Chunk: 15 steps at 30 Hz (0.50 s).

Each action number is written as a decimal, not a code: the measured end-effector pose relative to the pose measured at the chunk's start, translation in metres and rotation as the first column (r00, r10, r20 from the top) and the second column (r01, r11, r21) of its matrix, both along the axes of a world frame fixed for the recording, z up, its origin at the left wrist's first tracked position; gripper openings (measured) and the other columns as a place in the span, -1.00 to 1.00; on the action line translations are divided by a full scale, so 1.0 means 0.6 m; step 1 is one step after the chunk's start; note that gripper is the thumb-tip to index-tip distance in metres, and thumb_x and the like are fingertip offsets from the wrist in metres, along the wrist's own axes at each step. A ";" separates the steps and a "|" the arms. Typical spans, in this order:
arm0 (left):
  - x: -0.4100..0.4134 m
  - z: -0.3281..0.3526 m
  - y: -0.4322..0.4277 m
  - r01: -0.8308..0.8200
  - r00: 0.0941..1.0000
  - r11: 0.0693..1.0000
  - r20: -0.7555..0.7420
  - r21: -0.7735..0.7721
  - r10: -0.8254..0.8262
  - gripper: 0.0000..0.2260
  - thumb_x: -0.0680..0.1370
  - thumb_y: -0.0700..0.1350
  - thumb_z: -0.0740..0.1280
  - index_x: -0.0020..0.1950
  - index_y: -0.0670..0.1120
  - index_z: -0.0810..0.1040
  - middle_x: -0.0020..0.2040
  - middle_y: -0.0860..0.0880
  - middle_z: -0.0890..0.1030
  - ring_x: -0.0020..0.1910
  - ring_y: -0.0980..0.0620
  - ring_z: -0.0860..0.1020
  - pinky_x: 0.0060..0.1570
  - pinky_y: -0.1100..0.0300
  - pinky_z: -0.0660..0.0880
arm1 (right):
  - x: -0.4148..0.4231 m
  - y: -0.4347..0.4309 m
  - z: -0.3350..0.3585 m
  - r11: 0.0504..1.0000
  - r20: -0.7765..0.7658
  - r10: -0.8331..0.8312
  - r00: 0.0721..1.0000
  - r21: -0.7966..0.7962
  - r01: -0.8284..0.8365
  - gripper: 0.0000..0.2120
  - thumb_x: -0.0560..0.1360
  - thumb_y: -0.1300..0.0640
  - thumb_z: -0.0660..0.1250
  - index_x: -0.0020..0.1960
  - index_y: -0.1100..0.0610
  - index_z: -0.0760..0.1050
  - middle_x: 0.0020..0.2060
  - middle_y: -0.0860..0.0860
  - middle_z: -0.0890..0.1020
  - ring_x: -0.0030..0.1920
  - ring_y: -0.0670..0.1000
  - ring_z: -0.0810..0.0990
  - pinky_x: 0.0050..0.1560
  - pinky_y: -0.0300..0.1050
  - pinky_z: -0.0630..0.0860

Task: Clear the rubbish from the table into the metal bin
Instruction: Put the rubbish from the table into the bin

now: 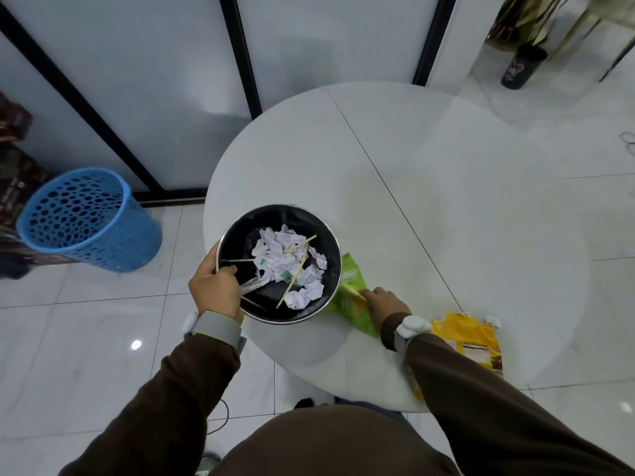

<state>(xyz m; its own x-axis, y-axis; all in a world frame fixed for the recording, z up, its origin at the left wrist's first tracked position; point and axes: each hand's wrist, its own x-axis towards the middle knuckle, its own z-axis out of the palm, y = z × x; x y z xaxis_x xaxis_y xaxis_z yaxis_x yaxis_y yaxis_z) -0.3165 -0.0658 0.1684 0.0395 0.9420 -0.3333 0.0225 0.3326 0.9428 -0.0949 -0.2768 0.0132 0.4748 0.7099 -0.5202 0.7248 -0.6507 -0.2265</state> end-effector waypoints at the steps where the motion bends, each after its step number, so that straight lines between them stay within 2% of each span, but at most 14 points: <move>1: 0.002 0.003 0.003 0.000 1.000 1.000 0.008 0.006 0.000 -0.45 0.47 -0.47 0.21 0.21 0.07 0.69 0.04 0.09 0.71 0.10 -0.06 0.67 0.21 -0.04 0.61 | 0.010 0.001 0.006 0.999 0.010 -0.036 0.999 0.010 0.036 -0.57 0.59 0.10 0.18 0.45 -0.09 0.30 0.22 0.11 0.46 0.27 0.20 0.48 0.21 0.07 0.47; 5: 0.005 0.008 0.004 0.005 1.000 1.000 0.014 0.026 -0.006 -0.46 0.49 -0.48 0.22 0.23 0.06 0.66 0.07 0.02 0.69 0.06 -0.01 0.65 0.20 0.07 0.60 | 0.037 0.006 0.031 0.969 0.007 -0.219 0.976 0.123 0.216 -0.68 0.58 0.15 0.18 0.33 0.02 0.39 0.12 0.15 0.50 0.16 0.23 0.55 0.13 0.07 0.51; 8: 0.004 0.001 0.009 0.019 1.000 1.000 0.024 0.015 -0.020 -0.45 0.48 -0.48 0.22 0.21 0.09 0.67 0.08 0.02 0.69 0.11 -0.06 0.65 0.22 0.02 0.60 | 0.057 0.016 0.062 0.912 -0.022 -0.341 0.940 0.234 0.337 -0.73 0.57 0.19 0.14 0.24 0.11 0.43 0.05 0.20 0.53 0.09 0.27 0.57 0.07 0.08 0.51; 12: 0.004 -0.012 0.014 0.034 0.999 0.999 0.017 -0.010 -0.034 -0.46 0.45 -0.46 0.23 0.19 0.05 0.71 0.07 0.02 0.71 0.12 -0.09 0.67 0.23 -0.09 0.60 | 0.071 0.018 0.110 0.827 -0.062 -0.440 0.896 0.361 0.431 -0.75 0.54 0.01 0.14 0.14 0.11 0.39 -0.04 0.17 0.55 0.00 0.25 0.56 -0.03 0.06 0.49; 15: 0.007 -0.012 0.011 0.038 0.999 0.999 0.029 -0.021 -0.037 -0.45 0.45 -0.47 0.22 0.16 0.09 0.71 0.03 0.07 0.71 0.08 -0.07 0.67 0.22 -0.06 0.60 | 0.070 0.014 0.153 0.730 -0.097 -0.518 0.850 0.468 0.499 -0.77 0.54 -0.11 0.16 0.04 0.04 0.36 -0.21 0.07 0.56 -0.17 0.20 0.54 -0.18 -0.04 0.42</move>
